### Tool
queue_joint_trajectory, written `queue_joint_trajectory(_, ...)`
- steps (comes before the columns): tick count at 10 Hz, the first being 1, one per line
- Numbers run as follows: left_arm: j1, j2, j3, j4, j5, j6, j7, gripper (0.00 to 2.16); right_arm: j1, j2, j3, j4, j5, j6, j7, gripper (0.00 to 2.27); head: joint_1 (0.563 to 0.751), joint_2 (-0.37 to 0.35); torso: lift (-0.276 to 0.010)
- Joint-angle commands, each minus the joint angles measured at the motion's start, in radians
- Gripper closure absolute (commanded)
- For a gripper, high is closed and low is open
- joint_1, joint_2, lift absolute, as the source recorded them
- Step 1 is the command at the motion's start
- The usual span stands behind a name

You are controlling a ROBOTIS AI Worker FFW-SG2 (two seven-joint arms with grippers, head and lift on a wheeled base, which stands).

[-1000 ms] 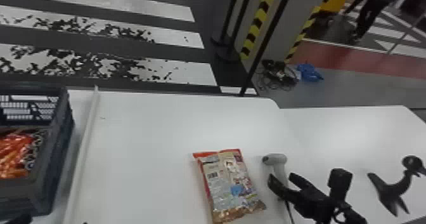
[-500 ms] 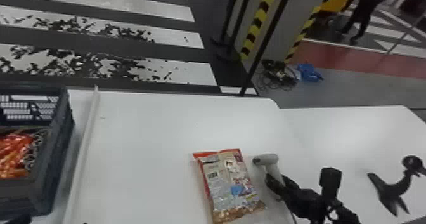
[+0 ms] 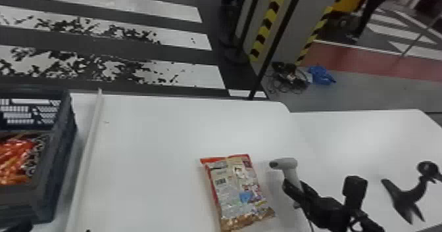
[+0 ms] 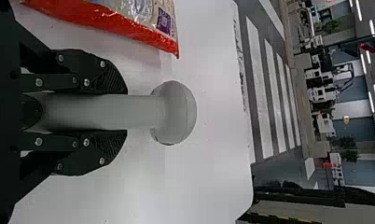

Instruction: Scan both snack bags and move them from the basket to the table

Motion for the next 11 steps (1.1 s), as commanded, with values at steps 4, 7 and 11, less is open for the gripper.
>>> queue_joint_trajectory(4,-0.018,0.01,-0.011,-0.002,-0.001,0.003,-0.002,0.07,0.18,0.114,-0.123,-0.309,-0.137,0.093,-0.004,2.25,0.695,-0.35,-0.098)
queue_joint_trajectory(7,-0.027,0.019,-0.018,-0.004,0.001,0.012,-0.002,0.07,0.271,0.198,-0.151,-0.418,-0.221,0.115,-0.002,2.25,0.695,-0.35,-0.098)
queue_joint_trajectory(11,-0.027,0.019,-0.018,-0.001,0.001,0.012,-0.002,0.07,0.371,0.213,-0.063,-0.522,-0.245,0.112,-0.001,2.25,0.695,-0.35,-0.098)
